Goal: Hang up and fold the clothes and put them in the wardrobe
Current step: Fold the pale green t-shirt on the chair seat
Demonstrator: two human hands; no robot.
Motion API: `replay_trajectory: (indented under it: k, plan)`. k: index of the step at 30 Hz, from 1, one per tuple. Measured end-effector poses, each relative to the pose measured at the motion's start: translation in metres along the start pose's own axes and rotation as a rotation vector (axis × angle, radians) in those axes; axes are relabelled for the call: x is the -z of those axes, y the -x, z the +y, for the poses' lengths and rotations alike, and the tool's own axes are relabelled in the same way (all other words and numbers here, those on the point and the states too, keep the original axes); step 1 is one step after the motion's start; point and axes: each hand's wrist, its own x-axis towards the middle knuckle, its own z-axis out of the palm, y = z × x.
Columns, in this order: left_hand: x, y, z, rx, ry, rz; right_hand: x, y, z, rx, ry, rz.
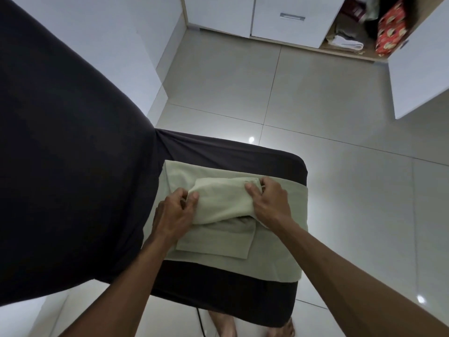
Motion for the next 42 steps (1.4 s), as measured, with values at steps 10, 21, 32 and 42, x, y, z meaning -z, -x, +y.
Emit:
replay_trajectory:
  k: [10,21,32,42]
  plan:
    - [-0.007,0.003,0.007,-0.018,-0.288,0.192,-0.01,0.018,0.007,0.161,0.548,0.094]
    - [-0.028,-0.027,0.007,-0.143,-0.563,-0.127,-0.013,0.041,0.017,0.519,0.825,0.148]
    - [-0.008,-0.054,0.017,-0.065,-0.56,-0.194,-0.012,0.011,-0.003,0.457,0.655,-0.094]
    - [-0.047,0.007,0.041,-0.256,-0.659,-0.18,0.08,0.011,0.042,0.37,0.681,-0.618]
